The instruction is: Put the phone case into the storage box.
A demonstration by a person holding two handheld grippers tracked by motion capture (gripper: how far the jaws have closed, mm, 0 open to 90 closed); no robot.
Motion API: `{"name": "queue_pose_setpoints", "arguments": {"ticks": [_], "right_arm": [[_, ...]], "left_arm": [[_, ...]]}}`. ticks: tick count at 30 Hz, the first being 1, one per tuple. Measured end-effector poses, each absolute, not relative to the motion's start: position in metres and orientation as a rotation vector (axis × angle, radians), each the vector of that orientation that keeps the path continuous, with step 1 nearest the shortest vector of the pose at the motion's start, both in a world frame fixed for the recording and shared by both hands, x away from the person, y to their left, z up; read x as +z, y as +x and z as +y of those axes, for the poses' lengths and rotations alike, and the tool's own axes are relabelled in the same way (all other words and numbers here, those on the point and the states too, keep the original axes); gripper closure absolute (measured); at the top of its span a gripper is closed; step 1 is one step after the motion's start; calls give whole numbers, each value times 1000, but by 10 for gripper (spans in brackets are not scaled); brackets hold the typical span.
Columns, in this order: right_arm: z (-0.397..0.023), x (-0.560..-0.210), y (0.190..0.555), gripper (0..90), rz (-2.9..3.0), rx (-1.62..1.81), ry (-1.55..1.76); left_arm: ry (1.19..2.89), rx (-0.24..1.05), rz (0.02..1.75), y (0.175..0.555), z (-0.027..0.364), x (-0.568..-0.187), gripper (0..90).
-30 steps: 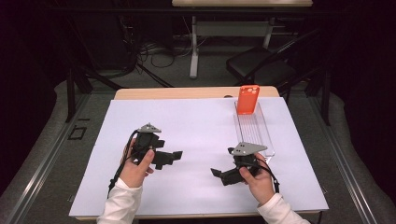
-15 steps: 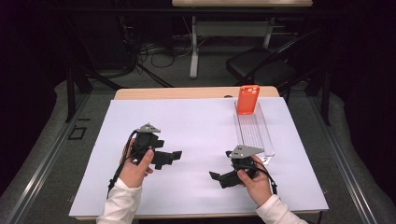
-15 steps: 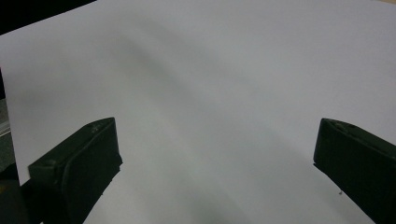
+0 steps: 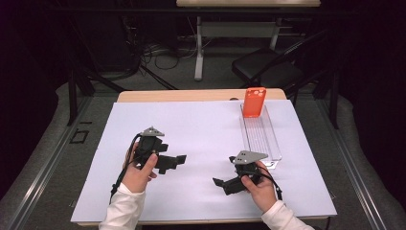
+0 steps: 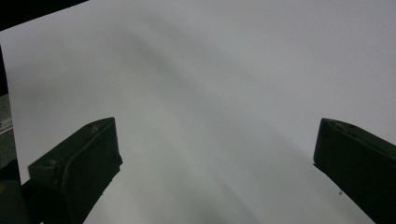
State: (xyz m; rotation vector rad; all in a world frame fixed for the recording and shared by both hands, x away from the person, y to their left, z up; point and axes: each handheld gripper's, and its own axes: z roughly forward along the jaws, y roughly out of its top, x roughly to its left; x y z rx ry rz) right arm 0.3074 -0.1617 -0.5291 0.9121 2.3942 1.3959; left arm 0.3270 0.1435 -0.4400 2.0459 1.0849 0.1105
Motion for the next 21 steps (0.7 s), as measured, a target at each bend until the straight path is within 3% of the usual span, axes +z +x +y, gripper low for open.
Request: {"name": "queue_pose_setpoints", "arguments": {"ticks": [21], "right_arm": [[-163, -530, 308, 1, 2391, 1405, 926]], "left_arm": [[2023, 116, 1106, 328, 153, -438, 155]]}}
